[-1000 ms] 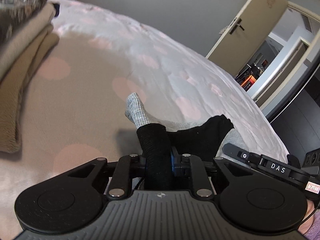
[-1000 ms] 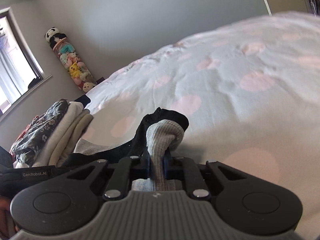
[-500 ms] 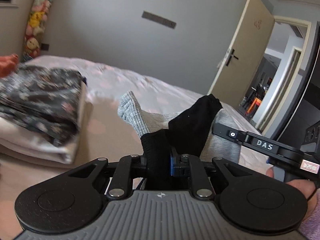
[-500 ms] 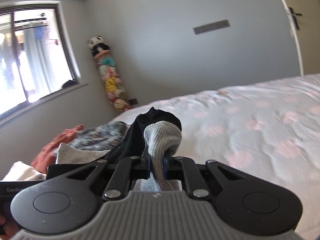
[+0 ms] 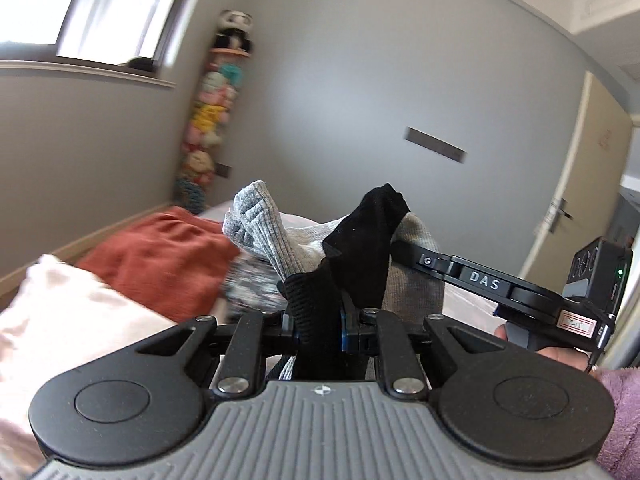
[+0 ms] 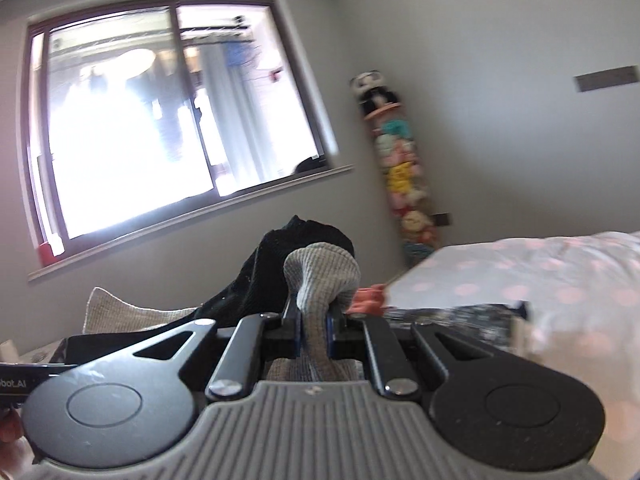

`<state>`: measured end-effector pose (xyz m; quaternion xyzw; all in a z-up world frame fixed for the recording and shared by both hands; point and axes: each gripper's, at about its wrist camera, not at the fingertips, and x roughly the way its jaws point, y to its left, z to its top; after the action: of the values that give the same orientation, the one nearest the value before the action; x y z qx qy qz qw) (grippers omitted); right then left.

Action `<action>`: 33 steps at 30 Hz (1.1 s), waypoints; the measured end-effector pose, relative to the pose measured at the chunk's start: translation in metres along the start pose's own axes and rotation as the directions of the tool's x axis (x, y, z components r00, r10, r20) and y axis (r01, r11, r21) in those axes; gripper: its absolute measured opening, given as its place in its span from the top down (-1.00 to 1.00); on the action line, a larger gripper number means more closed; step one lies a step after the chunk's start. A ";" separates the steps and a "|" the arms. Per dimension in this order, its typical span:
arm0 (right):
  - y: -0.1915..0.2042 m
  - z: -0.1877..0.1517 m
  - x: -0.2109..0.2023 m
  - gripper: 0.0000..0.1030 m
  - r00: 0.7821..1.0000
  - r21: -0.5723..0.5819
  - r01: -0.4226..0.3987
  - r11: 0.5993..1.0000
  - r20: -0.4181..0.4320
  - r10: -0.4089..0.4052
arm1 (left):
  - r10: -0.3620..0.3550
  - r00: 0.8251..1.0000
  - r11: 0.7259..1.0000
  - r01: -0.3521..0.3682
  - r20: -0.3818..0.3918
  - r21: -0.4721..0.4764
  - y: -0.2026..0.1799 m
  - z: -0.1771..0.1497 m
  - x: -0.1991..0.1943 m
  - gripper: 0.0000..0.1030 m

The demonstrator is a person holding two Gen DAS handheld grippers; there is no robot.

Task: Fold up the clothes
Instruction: 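Lift the folded grey shirt with both grippers and carry it toward the clothes stack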

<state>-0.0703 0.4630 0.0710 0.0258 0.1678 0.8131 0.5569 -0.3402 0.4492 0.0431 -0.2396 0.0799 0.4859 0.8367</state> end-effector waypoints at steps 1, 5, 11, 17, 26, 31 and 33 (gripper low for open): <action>0.012 0.002 0.015 0.75 1.000 -0.014 -0.028 0.999 -0.014 0.028 | 0.024 1.000 1.000 -0.024 0.011 -0.013 0.010 0.005 -0.006 0.72; 0.066 0.003 0.073 0.75 0.989 -0.091 -0.130 0.987 -0.080 0.123 | 0.123 0.991 0.991 -0.119 0.052 -0.067 0.051 0.023 -0.031 0.72; 0.133 -0.011 0.156 0.75 0.955 -0.210 -0.251 0.945 -0.213 0.207 | 0.263 0.965 0.958 -0.257 0.026 -0.126 0.107 0.030 -0.045 0.72; 0.166 -0.043 0.225 0.75 0.904 -0.224 -0.333 0.916 -0.352 0.242 | 0.326 0.943 0.926 -0.334 -0.071 -0.174 0.155 0.025 -0.048 0.72; 0.173 -0.080 0.270 0.74 0.852 -0.210 -0.351 0.913 -0.476 0.218 | 0.374 0.891 0.879 -0.429 -0.256 -0.208 0.193 0.023 -0.017 0.71; 0.177 -0.088 0.282 0.74 0.841 -0.231 -0.339 0.912 -0.510 0.183 | 0.379 0.858 0.869 -0.459 -0.347 -0.185 0.194 0.036 0.002 0.70; 0.180 -0.091 0.288 0.73 0.835 -0.235 -0.329 0.915 -0.525 0.165 | 0.370 0.848 0.862 -0.466 -0.379 -0.200 0.199 0.038 0.009 0.70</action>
<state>-0.3612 0.6457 -0.0022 -0.2506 0.1675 0.8742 0.3807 -0.5093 0.5564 0.0086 -0.4111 0.1980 0.6174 0.6408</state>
